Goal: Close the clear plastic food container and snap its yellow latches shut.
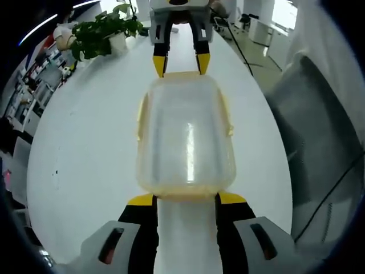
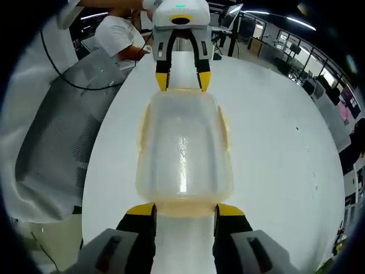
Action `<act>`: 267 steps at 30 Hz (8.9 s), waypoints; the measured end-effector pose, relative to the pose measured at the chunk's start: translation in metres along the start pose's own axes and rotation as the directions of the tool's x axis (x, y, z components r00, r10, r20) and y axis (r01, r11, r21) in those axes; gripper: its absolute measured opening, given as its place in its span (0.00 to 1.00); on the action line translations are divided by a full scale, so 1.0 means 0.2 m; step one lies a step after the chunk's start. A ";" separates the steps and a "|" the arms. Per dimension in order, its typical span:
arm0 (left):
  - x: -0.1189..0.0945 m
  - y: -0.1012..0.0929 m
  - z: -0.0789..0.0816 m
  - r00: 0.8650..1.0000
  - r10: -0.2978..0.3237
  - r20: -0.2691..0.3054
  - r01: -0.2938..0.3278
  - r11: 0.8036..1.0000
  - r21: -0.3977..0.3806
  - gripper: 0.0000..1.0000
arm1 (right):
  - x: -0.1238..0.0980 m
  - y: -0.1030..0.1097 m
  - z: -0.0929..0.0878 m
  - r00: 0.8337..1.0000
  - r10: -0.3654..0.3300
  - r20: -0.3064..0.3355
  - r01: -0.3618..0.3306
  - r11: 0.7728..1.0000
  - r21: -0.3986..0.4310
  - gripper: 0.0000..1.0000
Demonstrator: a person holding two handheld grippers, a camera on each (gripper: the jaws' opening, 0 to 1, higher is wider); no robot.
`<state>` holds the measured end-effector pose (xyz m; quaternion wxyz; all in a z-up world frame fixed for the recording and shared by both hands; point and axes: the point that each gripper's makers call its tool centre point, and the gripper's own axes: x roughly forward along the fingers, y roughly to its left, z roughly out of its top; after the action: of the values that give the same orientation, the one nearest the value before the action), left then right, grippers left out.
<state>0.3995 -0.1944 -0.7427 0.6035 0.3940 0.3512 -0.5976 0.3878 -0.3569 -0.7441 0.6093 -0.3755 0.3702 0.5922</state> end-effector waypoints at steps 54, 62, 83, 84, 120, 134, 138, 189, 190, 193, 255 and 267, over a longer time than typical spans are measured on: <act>-0.06 0.04 0.01 0.974 0.183 0.134 0.000 0.589 -0.808 0.47 | -0.07 -0.06 0.10 0.970 -0.231 0.071 0.084 0.598 0.797 0.42; -0.02 0.01 0.09 0.968 0.177 0.180 0.061 0.530 -0.846 0.44 | 0.00 -0.01 0.12 0.979 -0.190 0.079 0.046 0.575 0.817 0.46; 0.05 0.02 0.09 0.978 0.178 0.111 0.011 0.485 -0.875 0.34 | 0.02 0.00 0.13 0.983 -0.183 0.034 0.077 0.566 0.821 0.42; 0.05 0.02 0.09 0.978 0.177 0.113 0.013 0.485 -0.875 0.34 | 0.02 0.00 0.13 0.983 -0.183 0.035 0.076 0.567 0.820 0.42; -0.02 0.02 0.11 0.961 0.214 0.177 0.026 0.567 -0.823 0.41 | -0.02 0.03 0.13 0.976 -0.197 0.091 0.048 0.603 0.797 0.47; -0.15 0.08 0.17 0.935 0.262 0.240 -0.030 0.730 -0.682 0.50 | -0.12 0.02 0.19 0.967 -0.176 0.186 0.007 0.744 0.668 0.42; -0.18 0.08 0.23 0.926 0.255 0.278 -0.038 0.796 -0.604 0.52 | -0.14 0.03 0.23 0.962 -0.159 0.221 -0.013 0.784 0.620 0.42; 0.00 -0.03 0.44 0.942 0.058 0.331 -0.011 0.990 -0.141 0.29 | 0.00 -0.03 0.43 0.968 -0.034 0.250 -0.022 0.976 0.217 0.28; 0.00 -0.05 0.44 0.942 0.051 0.332 -0.004 0.990 -0.139 0.29 | 0.01 -0.04 0.43 0.968 -0.032 0.248 -0.023 0.976 0.216 0.28; 0.02 -0.07 0.45 0.942 0.048 0.332 -0.002 0.990 -0.138 0.31 | 0.02 -0.06 0.43 0.970 -0.039 0.240 -0.015 0.976 0.218 0.30; 0.15 -0.14 0.43 0.977 0.162 0.141 -0.182 0.973 0.139 0.37 | 0.17 -0.12 0.40 0.967 0.236 -0.093 -0.227 0.969 0.095 0.43; 0.18 -0.13 0.43 0.968 0.204 0.145 -0.226 0.962 0.152 0.37 | 0.19 -0.12 0.38 0.944 0.297 -0.146 -0.283 0.953 0.108 0.45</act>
<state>0.3715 -0.2872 -0.7376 0.6511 0.4400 0.2154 -0.5798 0.4123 -0.2720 -0.7433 0.4991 -0.3370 0.4943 0.6269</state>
